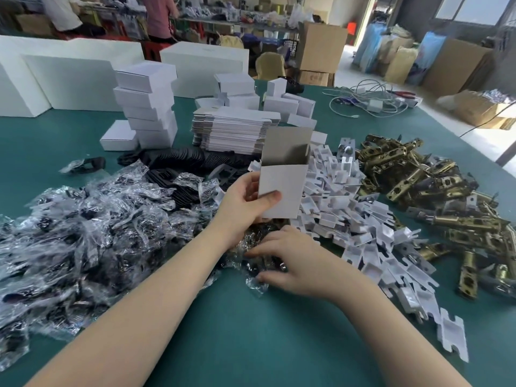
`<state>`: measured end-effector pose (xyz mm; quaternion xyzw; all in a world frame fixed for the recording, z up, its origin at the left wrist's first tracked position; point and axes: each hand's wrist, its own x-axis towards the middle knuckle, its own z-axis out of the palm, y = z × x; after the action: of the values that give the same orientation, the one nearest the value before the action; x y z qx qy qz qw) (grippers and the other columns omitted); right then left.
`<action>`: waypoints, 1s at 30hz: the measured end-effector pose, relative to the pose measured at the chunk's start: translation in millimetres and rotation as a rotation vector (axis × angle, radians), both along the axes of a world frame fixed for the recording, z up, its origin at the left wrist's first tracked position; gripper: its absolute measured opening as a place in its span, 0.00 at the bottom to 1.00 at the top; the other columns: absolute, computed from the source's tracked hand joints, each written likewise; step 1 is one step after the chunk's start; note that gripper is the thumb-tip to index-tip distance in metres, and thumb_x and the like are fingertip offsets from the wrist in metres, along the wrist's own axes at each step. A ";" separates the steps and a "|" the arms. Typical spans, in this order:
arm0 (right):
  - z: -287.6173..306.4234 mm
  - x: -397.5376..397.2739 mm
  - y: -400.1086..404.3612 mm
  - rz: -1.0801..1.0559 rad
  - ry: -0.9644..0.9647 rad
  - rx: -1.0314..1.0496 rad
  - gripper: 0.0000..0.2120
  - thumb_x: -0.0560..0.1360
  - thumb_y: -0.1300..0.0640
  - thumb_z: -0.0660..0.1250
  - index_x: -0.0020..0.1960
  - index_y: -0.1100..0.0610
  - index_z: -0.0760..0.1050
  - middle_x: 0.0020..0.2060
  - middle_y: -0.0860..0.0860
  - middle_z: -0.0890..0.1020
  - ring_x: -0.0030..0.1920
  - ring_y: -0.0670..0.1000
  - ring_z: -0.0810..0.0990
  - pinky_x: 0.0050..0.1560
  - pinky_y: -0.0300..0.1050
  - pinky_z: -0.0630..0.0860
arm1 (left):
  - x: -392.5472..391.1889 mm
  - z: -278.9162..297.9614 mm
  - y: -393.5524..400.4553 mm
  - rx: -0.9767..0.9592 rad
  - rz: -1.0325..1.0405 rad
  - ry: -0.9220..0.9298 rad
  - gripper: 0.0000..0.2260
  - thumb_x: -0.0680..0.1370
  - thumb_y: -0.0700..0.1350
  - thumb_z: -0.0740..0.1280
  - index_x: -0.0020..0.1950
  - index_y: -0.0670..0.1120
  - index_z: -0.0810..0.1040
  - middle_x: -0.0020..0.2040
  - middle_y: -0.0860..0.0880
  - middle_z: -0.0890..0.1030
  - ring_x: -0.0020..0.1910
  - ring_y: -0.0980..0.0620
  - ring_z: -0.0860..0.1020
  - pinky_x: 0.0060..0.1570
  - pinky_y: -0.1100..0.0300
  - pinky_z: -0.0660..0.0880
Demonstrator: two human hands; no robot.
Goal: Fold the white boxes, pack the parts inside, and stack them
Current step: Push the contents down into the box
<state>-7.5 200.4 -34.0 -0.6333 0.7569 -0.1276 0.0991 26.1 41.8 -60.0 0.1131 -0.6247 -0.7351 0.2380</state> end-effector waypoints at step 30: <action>48.1 -57.2 -12.2 -0.444 0.057 -0.576 0.15 0.76 0.52 0.71 0.63 0.52 0.80 0.62 0.55 0.72 0.63 0.53 0.69 0.66 0.44 0.64 | -5.5 -3.2 -2.5 0.008 -0.066 -0.067 0.12 0.76 0.41 0.72 0.54 0.56 0.78 0.48 0.54 0.84 0.53 0.51 0.81 0.46 0.53 0.82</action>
<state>-64.7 188.2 14.1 -0.4590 0.8113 -0.3362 -0.1347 20.6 39.3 -63.2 0.1180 -0.6325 -0.7410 0.1923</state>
